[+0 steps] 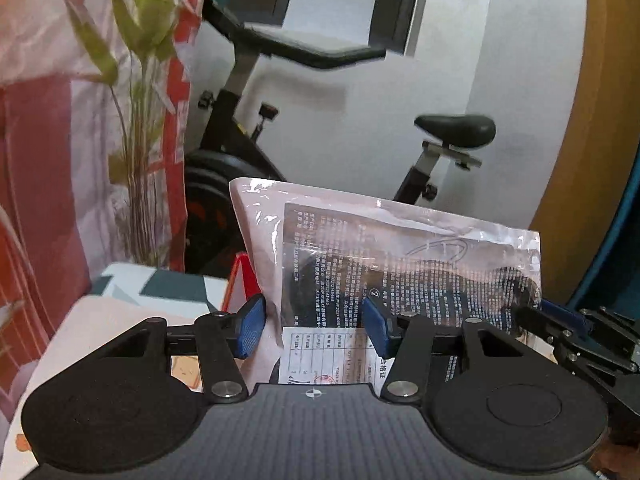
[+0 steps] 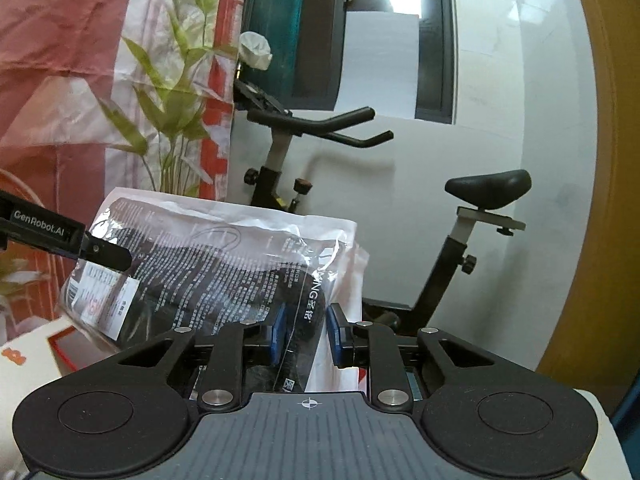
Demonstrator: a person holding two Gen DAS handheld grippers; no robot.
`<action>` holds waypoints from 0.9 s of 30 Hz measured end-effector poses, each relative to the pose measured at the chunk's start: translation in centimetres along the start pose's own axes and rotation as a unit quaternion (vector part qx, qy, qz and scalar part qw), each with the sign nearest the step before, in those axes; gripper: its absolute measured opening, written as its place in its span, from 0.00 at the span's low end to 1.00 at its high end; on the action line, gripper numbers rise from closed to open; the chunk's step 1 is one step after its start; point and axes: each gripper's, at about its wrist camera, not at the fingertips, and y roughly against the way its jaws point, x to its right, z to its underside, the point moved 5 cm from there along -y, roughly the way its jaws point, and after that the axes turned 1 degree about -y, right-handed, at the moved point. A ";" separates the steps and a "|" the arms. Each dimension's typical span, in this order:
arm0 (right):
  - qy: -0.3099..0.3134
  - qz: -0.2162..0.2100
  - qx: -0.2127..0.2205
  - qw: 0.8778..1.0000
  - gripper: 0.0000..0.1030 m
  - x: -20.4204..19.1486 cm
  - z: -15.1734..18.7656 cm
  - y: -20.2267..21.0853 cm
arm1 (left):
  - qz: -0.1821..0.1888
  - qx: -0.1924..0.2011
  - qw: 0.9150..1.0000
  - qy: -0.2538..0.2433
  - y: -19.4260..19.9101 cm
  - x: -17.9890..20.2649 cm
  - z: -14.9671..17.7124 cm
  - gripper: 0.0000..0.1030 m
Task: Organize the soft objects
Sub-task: 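Lift the clear plastic packet with the left tool over the red box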
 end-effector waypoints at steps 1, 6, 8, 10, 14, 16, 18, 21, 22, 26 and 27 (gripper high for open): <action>0.000 -0.001 -0.005 1.000 0.20 0.2 0.4 -0.3 | 0.000 -0.005 1.000 0.001 -0.5 0.0 0.1 0.54; -0.008 -0.011 -0.044 0.999 0.19 0.9 4.2 -1.1 | -0.009 -0.051 0.998 -0.039 -2.5 0.6 2.3 0.53; -0.022 -0.014 -0.064 0.998 0.19 1.1 5.6 -1.2 | -0.007 -0.063 0.997 -0.048 -2.7 0.9 2.8 0.53; -0.037 -0.020 -0.073 0.996 0.19 1.1 6.3 -1.2 | -0.009 -0.066 0.996 -0.064 -2.8 1.2 2.9 0.53; -0.058 -0.032 -0.090 0.994 0.18 1.1 6.7 -1.6 | -0.015 -0.086 0.994 -0.064 -3.4 0.8 3.5 0.53; -0.101 -0.040 -0.104 0.989 0.14 2.0 6.9 -1.9 | -0.018 -0.104 0.993 -0.057 -4.0 0.3 4.1 0.53; -0.146 -0.039 -0.122 0.981 0.11 3.1 7.3 -2.2 | -0.014 -0.121 0.992 -0.043 -4.7 -0.3 4.6 0.53; -0.163 -0.040 -0.133 0.977 0.01 3.8 7.5 -2.4 | -0.009 -0.139 0.990 -0.032 -5.4 -0.8 5.3 0.53; -0.168 -0.043 -0.144 0.974 0.00 4.0 7.5 -2.6 | -0.010 -0.143 0.989 -0.035 -5.5 -0.8 5.3 0.53; -0.147 -0.022 -0.174 0.973 0.00 3.5 6.7 -3.2 | -0.003 -0.139 0.989 -0.041 -5.2 -0.7 5.0 0.53; -0.144 -0.025 -0.174 0.974 0.00 3.4 6.3 -3.3 | 0.000 -0.135 0.990 -0.039 -5.1 -0.7 4.8 0.53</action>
